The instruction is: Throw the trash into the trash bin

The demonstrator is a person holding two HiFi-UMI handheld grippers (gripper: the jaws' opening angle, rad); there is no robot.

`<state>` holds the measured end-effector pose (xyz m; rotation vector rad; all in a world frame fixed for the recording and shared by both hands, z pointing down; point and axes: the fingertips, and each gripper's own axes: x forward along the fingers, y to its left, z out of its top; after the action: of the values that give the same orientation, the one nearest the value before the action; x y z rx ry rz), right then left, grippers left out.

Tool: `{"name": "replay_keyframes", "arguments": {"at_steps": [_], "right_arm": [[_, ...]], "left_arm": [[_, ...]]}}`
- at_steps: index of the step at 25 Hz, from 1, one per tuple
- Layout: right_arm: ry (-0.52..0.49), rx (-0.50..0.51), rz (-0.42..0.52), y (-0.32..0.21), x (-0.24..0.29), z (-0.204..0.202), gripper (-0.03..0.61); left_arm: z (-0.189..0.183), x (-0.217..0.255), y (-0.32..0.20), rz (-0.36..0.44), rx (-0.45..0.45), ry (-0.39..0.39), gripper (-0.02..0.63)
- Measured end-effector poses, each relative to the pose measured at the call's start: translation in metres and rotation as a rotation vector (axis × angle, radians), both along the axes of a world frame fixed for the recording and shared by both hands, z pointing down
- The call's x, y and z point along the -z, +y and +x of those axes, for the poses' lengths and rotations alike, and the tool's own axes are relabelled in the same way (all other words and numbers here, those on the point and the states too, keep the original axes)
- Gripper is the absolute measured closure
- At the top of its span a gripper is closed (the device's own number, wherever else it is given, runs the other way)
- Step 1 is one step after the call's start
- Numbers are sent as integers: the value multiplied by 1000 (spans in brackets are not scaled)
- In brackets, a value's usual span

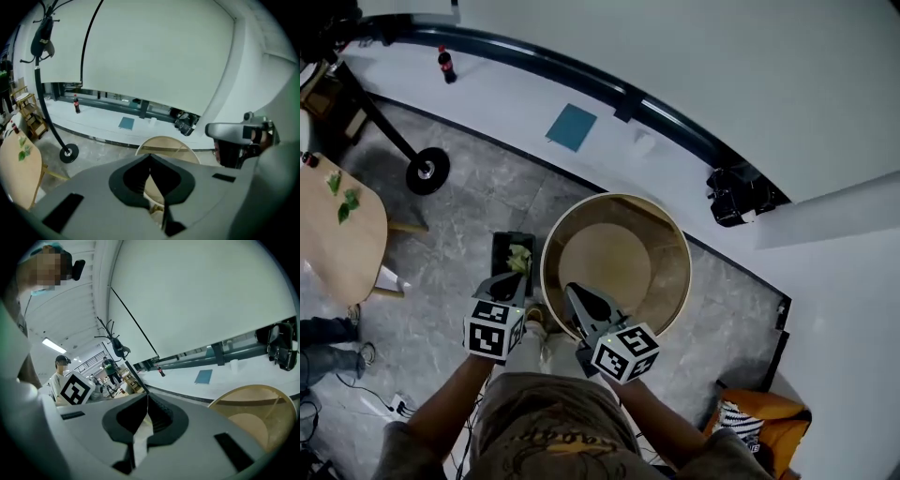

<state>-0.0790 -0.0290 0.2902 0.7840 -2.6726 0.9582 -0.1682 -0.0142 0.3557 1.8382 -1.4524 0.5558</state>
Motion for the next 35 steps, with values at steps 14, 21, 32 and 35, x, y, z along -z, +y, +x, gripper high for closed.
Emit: {"name": "replay_keyframes", "arguments": {"at_steps": [14, 21, 32, 35], "right_arm": [[-37, -97, 212, 24, 105, 70, 558], [4, -117, 375, 39, 145, 79, 558], [14, -152, 432, 36, 155, 95, 558], [19, -148, 435, 37, 155, 95, 558]], "left_arm": [[82, 166, 8, 317, -277, 98, 595], [90, 214, 17, 526, -346, 106, 594], [105, 214, 26, 558, -354, 125, 595], [105, 216, 24, 577, -353, 115, 594]]}}
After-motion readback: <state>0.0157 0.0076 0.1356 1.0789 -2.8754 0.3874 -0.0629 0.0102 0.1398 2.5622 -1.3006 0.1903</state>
